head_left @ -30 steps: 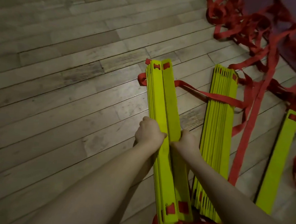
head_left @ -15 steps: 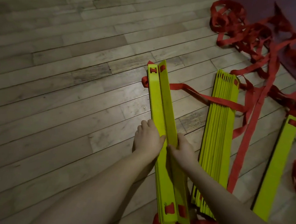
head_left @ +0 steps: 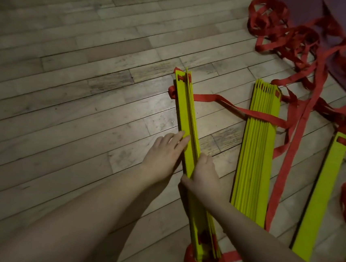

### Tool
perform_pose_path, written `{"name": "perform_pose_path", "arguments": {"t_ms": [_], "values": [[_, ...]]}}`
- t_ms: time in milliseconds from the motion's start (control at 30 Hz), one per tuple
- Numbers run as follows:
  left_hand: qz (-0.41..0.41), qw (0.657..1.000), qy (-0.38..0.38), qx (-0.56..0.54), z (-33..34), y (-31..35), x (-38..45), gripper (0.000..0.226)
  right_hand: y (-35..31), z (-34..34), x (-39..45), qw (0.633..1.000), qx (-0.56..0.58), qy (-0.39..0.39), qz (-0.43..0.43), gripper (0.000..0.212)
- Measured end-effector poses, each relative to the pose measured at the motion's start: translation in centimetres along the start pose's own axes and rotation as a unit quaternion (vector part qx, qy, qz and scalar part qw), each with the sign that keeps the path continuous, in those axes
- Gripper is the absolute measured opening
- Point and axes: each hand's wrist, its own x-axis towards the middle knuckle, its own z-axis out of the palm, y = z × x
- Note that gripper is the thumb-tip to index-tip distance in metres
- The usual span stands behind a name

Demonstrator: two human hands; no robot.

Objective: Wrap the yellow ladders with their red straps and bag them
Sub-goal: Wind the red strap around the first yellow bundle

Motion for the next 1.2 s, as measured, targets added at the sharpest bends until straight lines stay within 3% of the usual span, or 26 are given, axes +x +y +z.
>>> {"name": "perform_pose_path", "arguments": {"t_ms": [133, 233, 400, 500, 567, 633, 767, 967, 1033, 1200], "values": [[0.098, 0.990, -0.014, 0.095, -1.2, -0.2, 0.8, 0.067, -0.3, -0.4, 0.3, 0.998, 0.060, -0.011, 0.017, 0.048], [0.142, 0.972, 0.002, 0.189, -2.0, -0.8, 0.9, 0.048, -0.1, -0.4, 0.6, 0.992, 0.115, -0.032, -0.033, 0.022], [0.204, 0.945, -0.013, 0.257, -4.0, -3.4, -0.9, 0.015, -2.2, 0.0, -0.7, 0.978, 0.144, -0.071, -0.132, 0.019], [0.175, 0.955, -0.063, 0.230, -5.9, -4.9, -3.5, 0.018, -4.2, 0.1, -0.9, 0.972, 0.106, -0.093, -0.187, 0.025], [0.121, 0.957, -0.146, 0.219, -7.5, -5.3, -6.1, 0.015, -6.0, 0.2, -1.3, 0.967, 0.035, -0.110, -0.226, 0.033], [0.058, 0.945, -0.206, 0.246, -7.9, -5.6, -8.2, 0.027, -7.1, 0.2, -1.9, 0.958, -0.033, -0.122, -0.255, 0.041], [-0.032, 0.945, -0.227, 0.235, -10.3, -6.6, -12.5, 0.034, -8.7, 0.6, -3.3, 0.930, -0.156, -0.123, -0.309, 0.044], [-0.074, 0.925, -0.266, 0.263, -15.2, -7.3, -18.2, 0.031, -14.0, 2.3, -5.4, 0.923, -0.124, -0.184, -0.314, 0.041], [-0.061, 0.932, -0.221, 0.280, -15.6, -7.9, -19.6, 0.033, -15.4, 3.3, -6.7, 0.930, -0.072, -0.193, -0.306, 0.031], [-0.106, 0.957, 0.060, 0.263, -16.0, -9.3, -22.1, 0.042, -17.9, 4.3, -8.6, 0.940, 0.028, -0.184, -0.287, 0.018]]}}
